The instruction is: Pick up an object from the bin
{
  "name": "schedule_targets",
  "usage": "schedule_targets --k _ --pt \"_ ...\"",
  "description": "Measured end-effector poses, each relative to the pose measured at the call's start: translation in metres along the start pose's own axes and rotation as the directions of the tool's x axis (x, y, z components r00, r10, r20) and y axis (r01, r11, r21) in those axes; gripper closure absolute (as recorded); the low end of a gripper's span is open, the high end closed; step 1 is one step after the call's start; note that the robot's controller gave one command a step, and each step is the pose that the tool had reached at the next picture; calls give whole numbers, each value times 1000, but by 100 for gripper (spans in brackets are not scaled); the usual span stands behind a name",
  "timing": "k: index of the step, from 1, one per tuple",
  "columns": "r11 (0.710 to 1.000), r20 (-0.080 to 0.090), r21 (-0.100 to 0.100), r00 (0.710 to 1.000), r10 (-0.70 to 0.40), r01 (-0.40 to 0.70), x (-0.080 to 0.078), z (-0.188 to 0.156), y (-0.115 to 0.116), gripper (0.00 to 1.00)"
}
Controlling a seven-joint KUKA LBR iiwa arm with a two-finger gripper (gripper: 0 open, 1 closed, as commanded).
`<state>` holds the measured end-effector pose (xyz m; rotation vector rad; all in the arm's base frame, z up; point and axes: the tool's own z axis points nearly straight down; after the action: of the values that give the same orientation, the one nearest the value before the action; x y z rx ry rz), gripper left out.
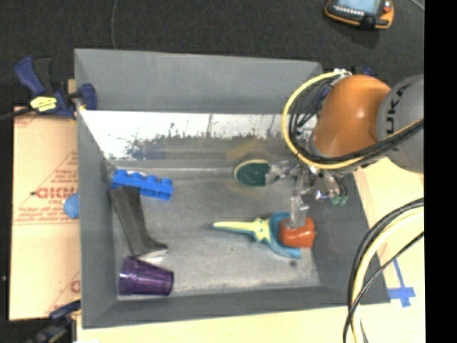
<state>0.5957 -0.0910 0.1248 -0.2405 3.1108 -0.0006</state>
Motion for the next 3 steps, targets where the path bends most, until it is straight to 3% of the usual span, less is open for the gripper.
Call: schedule_targets --k 1,2,3 --pt "863 -1 -2 863 506 -506 14 -24 33 0" --pt "999 13 2 999 42 -42 33 36 -3 100" --pt "1000 9 1 1000 -17 17 40 52 -12 100"
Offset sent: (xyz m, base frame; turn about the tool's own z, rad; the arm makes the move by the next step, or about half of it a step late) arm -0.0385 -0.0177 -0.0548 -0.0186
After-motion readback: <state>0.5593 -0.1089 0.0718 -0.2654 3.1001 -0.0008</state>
